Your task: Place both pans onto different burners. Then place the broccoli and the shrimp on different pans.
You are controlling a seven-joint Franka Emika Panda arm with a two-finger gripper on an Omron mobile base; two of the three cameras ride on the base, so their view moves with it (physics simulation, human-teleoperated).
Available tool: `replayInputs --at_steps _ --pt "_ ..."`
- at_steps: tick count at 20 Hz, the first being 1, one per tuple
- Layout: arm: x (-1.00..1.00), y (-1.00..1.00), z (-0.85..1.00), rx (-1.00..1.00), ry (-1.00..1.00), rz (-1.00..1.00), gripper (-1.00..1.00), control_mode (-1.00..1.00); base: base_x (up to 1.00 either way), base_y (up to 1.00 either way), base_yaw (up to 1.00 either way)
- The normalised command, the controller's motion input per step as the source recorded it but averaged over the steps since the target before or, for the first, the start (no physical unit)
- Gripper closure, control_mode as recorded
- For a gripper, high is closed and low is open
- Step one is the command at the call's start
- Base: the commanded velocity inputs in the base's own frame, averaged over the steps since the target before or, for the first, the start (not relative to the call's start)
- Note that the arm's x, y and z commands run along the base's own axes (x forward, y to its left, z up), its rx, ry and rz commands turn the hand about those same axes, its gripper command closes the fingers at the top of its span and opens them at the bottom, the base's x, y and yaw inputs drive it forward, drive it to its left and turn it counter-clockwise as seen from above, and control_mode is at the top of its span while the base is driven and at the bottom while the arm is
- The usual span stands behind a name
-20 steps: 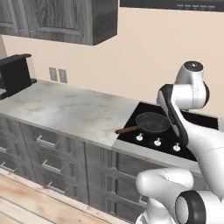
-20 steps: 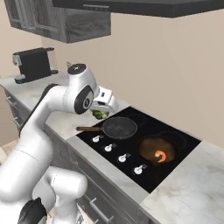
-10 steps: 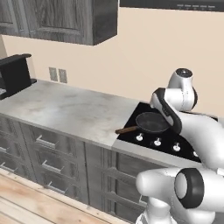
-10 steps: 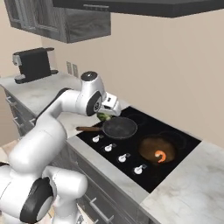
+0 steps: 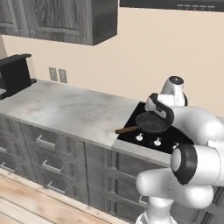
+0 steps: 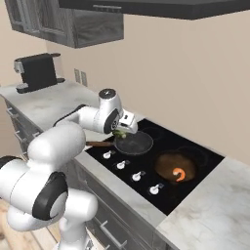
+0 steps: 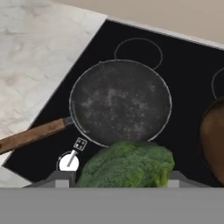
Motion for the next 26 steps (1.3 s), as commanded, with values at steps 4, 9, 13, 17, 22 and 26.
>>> replayInputs --at_steps 4,9,13,17,22,26 --pt "0.17 -0.14 -0.48 0.05 0.0 0.0 1.0 -1.0 0.0 0.0 0.0" --pt "0.09 0.0 -0.53 0.0 0.0 0.0 1.0 -1.0 0.0 0.0 0.0" --pt "0.13 0.0 -0.44 0.0 0.0 0.0 1.0 -1.0 0.0 0.0 0.0" --pt "0.17 0.0 -0.22 0.0 0.0 0.0 1.0 -1.0 0.0 0.0 0.0" --pt "0.19 0.0 -0.15 0.0 0.0 0.0 1.0 -1.0 0.0 0.0 0.0" --pt "0.17 0.0 -0.19 0.0 0.0 0.0 1.0 -1.0 0.0 0.0 0.0"
